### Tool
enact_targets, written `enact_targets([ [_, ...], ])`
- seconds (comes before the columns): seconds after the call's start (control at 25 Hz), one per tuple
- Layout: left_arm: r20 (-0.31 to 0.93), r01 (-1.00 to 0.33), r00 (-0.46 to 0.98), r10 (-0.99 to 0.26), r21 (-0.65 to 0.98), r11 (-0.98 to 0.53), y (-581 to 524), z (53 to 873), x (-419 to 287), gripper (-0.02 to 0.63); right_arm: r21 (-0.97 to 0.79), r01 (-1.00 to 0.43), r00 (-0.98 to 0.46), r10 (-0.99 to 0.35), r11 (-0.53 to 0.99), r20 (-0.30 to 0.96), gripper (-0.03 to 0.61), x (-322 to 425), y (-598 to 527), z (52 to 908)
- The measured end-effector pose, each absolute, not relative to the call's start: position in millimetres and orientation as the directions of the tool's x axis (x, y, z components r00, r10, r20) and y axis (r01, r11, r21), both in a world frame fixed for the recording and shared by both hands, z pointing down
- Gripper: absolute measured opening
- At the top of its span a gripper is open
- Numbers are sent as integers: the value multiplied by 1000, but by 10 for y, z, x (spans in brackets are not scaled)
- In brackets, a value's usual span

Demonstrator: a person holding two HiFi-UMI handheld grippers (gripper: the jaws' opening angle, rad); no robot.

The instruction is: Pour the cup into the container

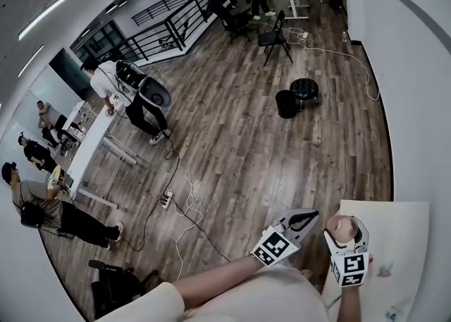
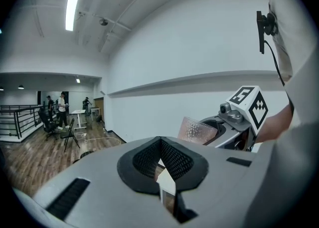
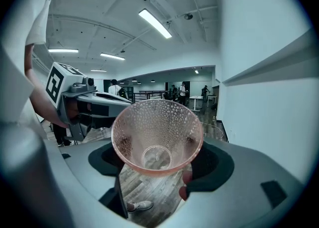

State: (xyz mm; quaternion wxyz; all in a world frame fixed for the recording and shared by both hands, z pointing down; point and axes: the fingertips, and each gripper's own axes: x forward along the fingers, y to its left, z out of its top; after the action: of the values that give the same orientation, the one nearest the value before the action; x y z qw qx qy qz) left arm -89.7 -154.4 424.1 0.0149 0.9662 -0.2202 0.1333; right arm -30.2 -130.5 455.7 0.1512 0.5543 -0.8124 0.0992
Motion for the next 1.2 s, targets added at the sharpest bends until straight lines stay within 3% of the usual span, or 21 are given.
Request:
enact_targets([
  [1.2, 238, -80, 968, -73, 21, -997, -641, 4357, 110, 9, 41, -999, 14, -924, 2, 382, 367, 532, -129, 4537],
])
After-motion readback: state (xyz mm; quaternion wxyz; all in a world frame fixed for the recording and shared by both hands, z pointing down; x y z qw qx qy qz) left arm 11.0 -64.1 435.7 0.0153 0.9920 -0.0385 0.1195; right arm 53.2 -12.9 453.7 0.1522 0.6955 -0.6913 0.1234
